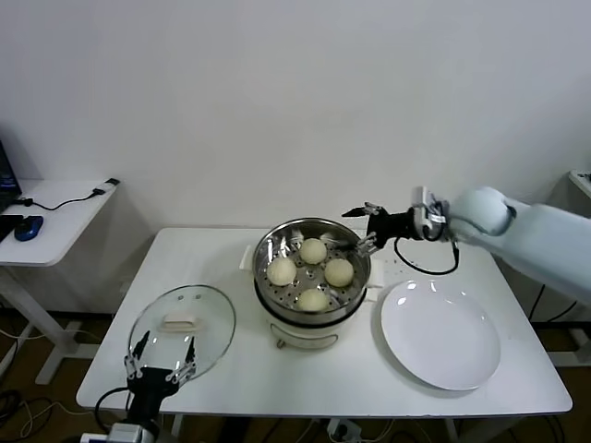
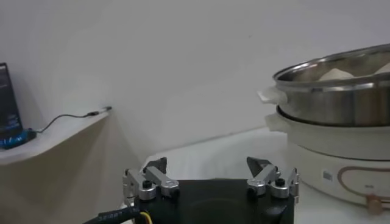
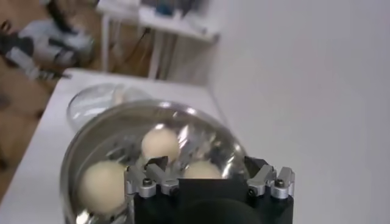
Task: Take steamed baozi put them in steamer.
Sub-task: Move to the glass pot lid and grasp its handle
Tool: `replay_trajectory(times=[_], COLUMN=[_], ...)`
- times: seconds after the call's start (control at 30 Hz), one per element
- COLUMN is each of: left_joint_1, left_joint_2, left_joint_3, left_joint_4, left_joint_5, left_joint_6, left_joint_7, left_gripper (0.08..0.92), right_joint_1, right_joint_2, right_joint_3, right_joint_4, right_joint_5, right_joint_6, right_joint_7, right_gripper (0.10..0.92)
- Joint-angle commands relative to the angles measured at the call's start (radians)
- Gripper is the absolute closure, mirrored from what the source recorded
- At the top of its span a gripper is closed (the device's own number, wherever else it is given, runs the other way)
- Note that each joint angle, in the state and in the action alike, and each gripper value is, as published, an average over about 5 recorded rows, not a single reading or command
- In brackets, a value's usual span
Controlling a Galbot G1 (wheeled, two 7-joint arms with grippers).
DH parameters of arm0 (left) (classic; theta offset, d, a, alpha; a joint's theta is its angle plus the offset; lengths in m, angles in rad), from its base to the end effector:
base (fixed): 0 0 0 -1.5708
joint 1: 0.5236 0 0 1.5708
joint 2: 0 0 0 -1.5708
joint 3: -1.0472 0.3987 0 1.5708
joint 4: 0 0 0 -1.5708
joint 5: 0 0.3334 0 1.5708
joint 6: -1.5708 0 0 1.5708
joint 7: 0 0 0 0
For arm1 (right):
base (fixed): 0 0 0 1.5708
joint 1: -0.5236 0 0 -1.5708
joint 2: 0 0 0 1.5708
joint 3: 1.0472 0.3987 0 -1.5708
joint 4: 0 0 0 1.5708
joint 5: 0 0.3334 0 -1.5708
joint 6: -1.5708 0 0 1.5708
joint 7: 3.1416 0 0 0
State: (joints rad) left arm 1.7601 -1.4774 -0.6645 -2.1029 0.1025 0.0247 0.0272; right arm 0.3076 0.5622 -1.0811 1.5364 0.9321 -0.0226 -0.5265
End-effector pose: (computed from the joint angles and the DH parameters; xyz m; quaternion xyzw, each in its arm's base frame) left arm 0.0682 0.0616 -0.3561 0.0137 -0.9864 -0.1279 0.1020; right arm 0.4863 -0.1695 -0.1183 0.5100 -0.8115 0.2611 0.1147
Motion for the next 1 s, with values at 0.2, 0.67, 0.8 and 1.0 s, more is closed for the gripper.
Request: replay_trajectory(times=[0.2, 0.67, 0.8, 1.0], left_joint_1=[-0.002, -0.039, -0.078, -0.156], left_joint_2=[-0.004, 0.021, 0.036, 0.038], left_joint_3=[-0.02, -0.107, -0.056, -0.006], left_joint_4=[-0.025, 0.048, 0.12, 0.234], left_joint_5=[0.161, 1.428, 1.528, 1.522], left_joint_6=[-0.005, -0.028, 0.0, -0.001], left_joint_7=[0.002, -0.06, -0.049, -0.062], left_gripper=[0.177, 0.177, 0.177, 0.177], right_joint_1=[-1.17, -1.624, -1.658, -1.671], right_joint_2=[-0.027, 0.405, 0.464, 0.518], right_joint_3=[1.219, 1.69, 1.708, 1.712], right_joint_4=[0.208, 0.23, 0.206, 0.177], right_joint_5=[-0.16, -0.308, -0.333, -0.375], right_joint_6=[0.111, 0.103, 0.123, 0.136], right_joint_7=[0.299, 0.332, 0.346, 0.366], right_gripper=[0.203, 0.203, 0.203, 0.203])
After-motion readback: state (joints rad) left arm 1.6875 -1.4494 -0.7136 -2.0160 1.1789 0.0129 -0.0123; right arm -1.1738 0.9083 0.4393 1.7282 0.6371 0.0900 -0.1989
